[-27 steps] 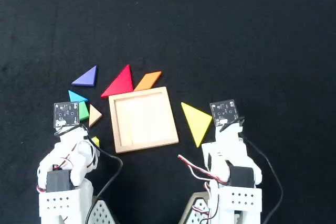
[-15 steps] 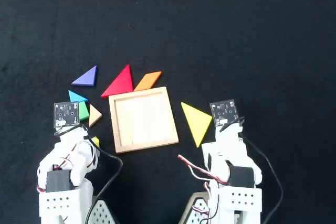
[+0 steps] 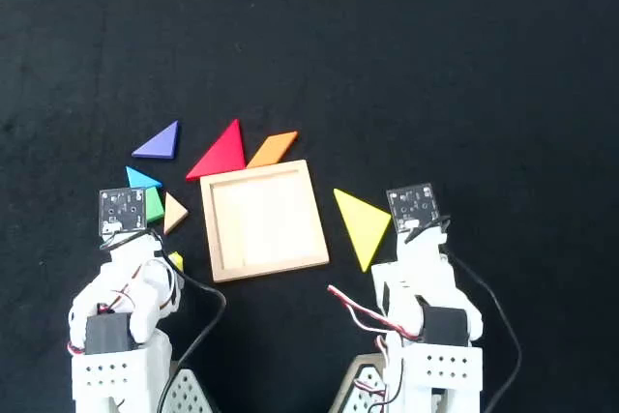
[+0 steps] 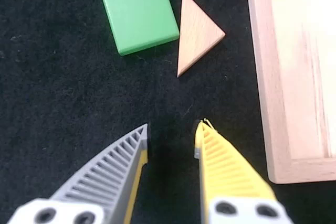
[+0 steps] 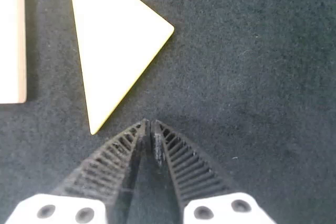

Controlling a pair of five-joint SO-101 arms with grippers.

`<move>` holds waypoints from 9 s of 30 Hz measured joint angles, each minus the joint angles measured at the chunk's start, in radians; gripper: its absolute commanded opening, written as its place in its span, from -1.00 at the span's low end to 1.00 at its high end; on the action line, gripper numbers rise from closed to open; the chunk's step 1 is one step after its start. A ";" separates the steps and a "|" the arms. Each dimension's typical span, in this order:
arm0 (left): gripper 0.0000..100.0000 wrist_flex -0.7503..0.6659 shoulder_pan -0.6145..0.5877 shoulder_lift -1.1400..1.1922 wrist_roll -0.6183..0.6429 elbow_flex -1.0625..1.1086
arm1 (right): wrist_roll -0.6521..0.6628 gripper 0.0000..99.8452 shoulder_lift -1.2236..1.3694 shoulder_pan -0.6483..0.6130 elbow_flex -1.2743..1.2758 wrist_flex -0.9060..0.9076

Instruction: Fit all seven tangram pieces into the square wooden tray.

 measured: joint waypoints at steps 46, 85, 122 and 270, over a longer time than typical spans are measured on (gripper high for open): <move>-0.70 0.000 0.000 0.000 0.000 0.000 | 0.000 -0.98 0.000 0.000 0.000 0.000; -0.70 0.000 0.000 0.000 0.000 0.000 | 0.000 -0.98 0.000 0.000 0.000 0.000; -0.70 0.000 0.000 0.000 0.000 0.000 | 0.000 -0.98 0.000 0.000 0.000 0.000; -0.38 -0.325 -0.048 0.947 0.121 -0.643 | 0.069 -0.28 1.459 -0.285 -1.128 0.046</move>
